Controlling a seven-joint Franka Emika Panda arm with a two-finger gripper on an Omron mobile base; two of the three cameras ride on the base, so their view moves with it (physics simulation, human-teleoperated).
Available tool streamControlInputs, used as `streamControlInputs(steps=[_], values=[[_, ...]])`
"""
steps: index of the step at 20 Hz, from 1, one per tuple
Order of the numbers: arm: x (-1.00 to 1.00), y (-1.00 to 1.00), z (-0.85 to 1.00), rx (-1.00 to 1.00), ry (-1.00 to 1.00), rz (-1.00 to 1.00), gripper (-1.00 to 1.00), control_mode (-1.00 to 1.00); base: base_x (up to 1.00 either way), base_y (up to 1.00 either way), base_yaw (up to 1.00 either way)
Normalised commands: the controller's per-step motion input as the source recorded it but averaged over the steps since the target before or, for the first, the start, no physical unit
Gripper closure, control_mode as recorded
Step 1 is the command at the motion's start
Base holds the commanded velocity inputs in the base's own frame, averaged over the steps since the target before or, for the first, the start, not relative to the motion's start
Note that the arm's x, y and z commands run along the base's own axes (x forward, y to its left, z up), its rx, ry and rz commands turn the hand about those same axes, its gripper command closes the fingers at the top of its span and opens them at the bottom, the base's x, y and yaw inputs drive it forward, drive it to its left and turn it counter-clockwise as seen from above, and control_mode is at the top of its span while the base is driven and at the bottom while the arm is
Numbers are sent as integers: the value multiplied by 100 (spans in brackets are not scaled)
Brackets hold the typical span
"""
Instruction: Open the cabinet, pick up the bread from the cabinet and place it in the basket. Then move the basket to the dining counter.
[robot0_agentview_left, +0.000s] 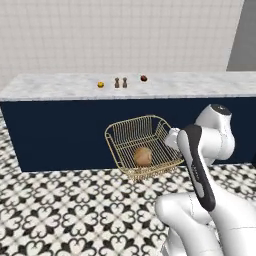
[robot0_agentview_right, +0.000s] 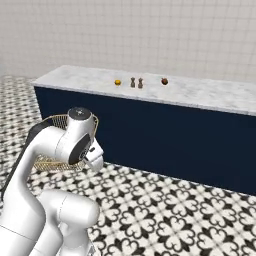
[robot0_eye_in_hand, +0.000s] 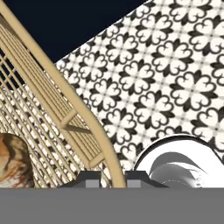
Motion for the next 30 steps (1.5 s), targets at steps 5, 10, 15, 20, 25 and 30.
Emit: streamControlInputs(steps=[5, 10, 15, 20, 25, 30], values=[[0, 0, 0, 0, 0, 0, 100, 100, 77, 89, -36], [0, 0, 0, 0, 0, 0, 100, 100, 78, 93, -29], [0, 0, 0, 0, 0, 0, 100, 100, 74, 92, -9], [0, 0, 0, 0, 0, 0, 100, 100, 77, 73, 0], [0, 0, 0, 0, 0, 0, 100, 100, 74, 74, 0], [0, 0, 0, 0, 0, 0, 100, 100, 74, 73, 0]])
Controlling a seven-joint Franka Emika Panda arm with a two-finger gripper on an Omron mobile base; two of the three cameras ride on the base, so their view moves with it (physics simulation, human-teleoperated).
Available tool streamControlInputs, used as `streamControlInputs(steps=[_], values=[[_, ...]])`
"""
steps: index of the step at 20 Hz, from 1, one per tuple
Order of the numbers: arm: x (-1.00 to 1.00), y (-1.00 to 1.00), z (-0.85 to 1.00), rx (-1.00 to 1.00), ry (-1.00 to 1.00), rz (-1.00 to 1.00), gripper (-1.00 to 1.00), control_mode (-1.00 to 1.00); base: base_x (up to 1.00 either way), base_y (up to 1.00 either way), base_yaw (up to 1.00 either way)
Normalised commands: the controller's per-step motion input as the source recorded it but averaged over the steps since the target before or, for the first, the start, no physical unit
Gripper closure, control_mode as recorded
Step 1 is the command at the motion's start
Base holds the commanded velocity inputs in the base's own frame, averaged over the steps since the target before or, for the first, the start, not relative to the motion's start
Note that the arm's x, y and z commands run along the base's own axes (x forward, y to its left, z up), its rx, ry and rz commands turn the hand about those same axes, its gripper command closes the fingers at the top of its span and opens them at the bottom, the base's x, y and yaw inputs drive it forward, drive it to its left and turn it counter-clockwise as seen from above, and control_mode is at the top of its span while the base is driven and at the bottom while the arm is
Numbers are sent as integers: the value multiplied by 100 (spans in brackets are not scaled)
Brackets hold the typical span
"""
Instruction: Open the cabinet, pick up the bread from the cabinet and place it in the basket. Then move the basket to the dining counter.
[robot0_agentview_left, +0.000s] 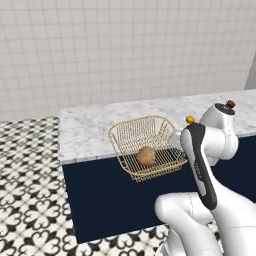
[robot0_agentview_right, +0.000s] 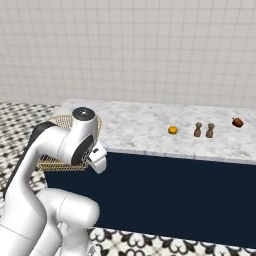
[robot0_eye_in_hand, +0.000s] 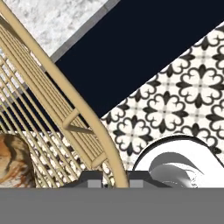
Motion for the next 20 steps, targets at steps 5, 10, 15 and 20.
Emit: streamControlInputs(steps=[5, 10, 15, 20], values=[[0, 0, 0, 0, 0, 0, 100, 100, 75, 31, -1], [0, 0, 0, 0, 0, 0, 100, 100, 50, 38, 1], [5, 11, -2, 0, 1, 0, 100, -100, 17, 44, 2], [67, 43, -8, 0, 2, 0, 100, -100, 0, 0, 0]])
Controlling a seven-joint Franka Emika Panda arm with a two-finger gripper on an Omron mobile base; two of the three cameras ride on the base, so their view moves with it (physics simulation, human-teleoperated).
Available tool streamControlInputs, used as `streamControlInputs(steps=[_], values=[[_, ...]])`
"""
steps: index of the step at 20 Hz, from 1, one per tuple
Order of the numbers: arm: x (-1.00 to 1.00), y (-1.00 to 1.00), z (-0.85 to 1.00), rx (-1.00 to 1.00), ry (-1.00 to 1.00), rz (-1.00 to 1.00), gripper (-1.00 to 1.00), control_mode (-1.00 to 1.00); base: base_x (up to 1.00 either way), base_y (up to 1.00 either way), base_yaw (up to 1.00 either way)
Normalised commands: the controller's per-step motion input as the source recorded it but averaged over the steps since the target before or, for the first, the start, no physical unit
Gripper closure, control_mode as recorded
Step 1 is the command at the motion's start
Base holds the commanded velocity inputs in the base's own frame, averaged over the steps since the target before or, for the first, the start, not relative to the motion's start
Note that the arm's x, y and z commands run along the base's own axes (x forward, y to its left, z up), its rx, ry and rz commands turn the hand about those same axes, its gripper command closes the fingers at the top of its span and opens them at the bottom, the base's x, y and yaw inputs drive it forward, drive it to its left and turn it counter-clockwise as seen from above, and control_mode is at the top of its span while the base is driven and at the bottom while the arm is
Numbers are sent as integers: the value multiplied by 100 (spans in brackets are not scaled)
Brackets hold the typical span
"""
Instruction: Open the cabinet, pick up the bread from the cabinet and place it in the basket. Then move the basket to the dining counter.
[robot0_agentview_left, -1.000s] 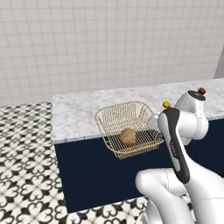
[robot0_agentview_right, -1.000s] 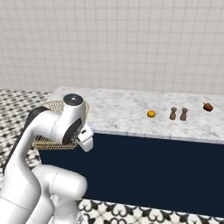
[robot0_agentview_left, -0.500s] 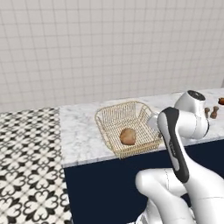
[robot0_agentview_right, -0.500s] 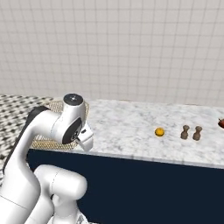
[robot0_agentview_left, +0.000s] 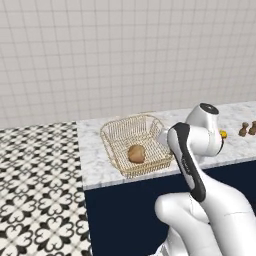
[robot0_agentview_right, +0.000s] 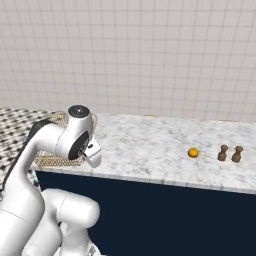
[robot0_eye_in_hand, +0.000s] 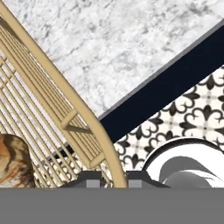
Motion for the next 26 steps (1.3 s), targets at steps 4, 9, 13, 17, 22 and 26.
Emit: streamControlInputs(steps=[4, 9, 13, 17, 22, 26], values=[[100, 21, -13, 1, 8, 0, 100, -100, 0, 0, 0], [100, -9, -27, 17, 43, -1, 100, -100, 0, 0, 0], [100, -13, -22, 3, 21, 0, 100, -100, 0, 0, 0], [57, -9, -42, -6, 0, -3, 100, -100, 0, 0, 0], [63, -13, -45, -6, 0, 0, 100, -100, 0, 0, 0], [49, -11, -51, -6, -2, 0, 100, -100, 0, 0, 0]])
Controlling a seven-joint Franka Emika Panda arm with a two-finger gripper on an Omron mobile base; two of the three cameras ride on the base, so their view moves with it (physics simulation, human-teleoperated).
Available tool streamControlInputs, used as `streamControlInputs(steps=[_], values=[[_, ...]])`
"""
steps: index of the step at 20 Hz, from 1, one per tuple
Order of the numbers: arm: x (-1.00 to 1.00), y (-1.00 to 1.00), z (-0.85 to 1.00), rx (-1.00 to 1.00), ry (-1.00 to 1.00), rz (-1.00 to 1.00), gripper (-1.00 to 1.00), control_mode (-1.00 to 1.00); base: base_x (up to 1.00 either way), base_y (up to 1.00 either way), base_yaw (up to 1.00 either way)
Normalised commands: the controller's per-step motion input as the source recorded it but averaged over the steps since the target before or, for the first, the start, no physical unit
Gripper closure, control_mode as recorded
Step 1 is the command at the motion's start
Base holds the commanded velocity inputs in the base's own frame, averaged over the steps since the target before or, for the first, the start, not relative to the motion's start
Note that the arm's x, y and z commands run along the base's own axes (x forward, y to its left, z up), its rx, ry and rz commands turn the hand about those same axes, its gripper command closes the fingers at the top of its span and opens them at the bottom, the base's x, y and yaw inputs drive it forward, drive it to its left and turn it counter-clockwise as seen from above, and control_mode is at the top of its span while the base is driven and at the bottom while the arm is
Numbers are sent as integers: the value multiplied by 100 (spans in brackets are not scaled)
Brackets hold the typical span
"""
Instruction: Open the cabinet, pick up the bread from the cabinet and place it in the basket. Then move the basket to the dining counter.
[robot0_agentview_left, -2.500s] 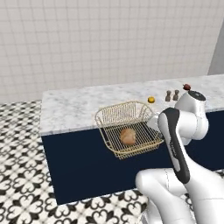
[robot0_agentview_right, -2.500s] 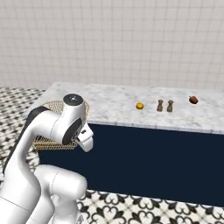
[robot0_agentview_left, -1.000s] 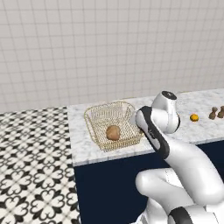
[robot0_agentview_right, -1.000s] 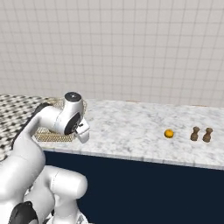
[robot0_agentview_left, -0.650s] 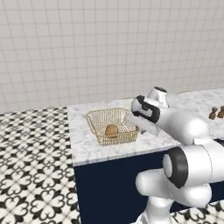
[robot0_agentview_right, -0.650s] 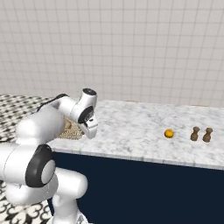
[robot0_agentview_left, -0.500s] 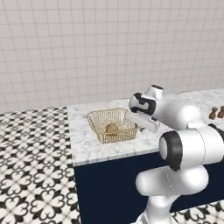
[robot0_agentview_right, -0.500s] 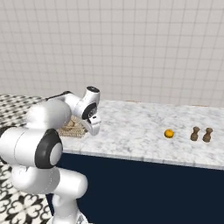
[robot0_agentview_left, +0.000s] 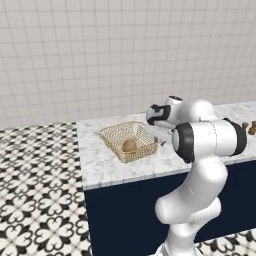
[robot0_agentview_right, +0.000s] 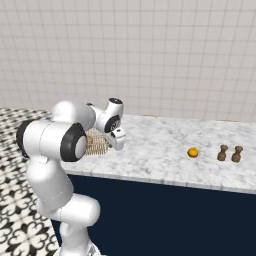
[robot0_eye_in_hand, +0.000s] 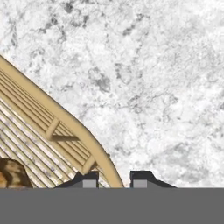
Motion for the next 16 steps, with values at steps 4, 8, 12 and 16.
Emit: streamControlInputs(steps=[4, 8, 12, 16], values=[[36, -9, -35, -3, -2, 0, 100, -100, 0, 0, 0], [16, -6, -10, 0, -1, 0, 100, -100, 0, 0, 0], [0, 1, 0, 0, 0, 0, -100, -100, 0, 0, 0], [0, 1, 23, -4, 0, 2, -100, -100, 0, 0, 0]])
